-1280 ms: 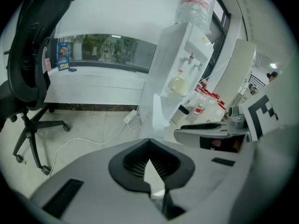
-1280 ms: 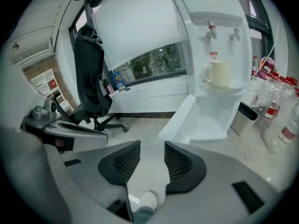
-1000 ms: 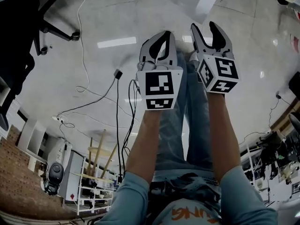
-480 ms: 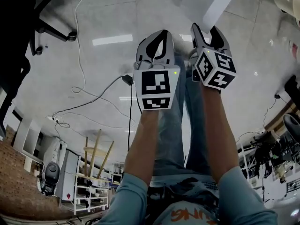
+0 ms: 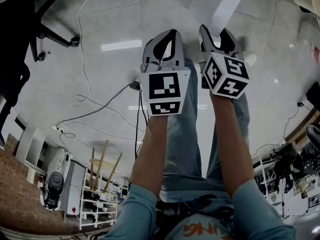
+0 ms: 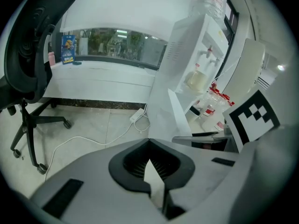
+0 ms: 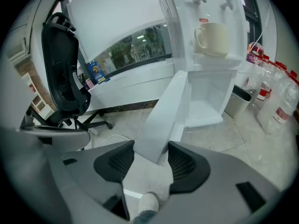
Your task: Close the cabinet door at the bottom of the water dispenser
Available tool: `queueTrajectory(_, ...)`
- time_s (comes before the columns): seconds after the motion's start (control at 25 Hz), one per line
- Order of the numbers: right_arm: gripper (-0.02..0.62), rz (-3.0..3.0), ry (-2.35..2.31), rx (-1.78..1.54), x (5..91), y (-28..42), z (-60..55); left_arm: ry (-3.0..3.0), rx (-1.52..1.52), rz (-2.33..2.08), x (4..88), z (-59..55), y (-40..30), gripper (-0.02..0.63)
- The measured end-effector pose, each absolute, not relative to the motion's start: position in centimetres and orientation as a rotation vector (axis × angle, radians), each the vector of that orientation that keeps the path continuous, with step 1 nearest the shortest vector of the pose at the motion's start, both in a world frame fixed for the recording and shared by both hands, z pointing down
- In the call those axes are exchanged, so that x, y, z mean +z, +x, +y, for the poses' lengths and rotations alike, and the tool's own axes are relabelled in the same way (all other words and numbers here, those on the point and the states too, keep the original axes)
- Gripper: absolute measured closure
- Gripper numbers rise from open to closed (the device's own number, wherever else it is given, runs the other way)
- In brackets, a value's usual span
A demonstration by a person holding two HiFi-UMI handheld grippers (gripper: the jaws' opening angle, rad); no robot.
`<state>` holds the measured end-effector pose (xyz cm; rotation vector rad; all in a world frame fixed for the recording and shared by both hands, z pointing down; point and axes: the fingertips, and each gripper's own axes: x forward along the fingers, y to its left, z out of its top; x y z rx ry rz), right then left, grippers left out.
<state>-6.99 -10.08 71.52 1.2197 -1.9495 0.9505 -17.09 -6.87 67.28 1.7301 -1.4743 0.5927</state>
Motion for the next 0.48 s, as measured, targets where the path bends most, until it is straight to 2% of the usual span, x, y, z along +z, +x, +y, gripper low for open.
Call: queueTrajectory(0.48, 0.36, -2.013, 1.073, 0.867, 71.4, -0.4, -9.0, 1.629, 0.629, -1.553, 67.7, -5.7, -10.2, 0.598)
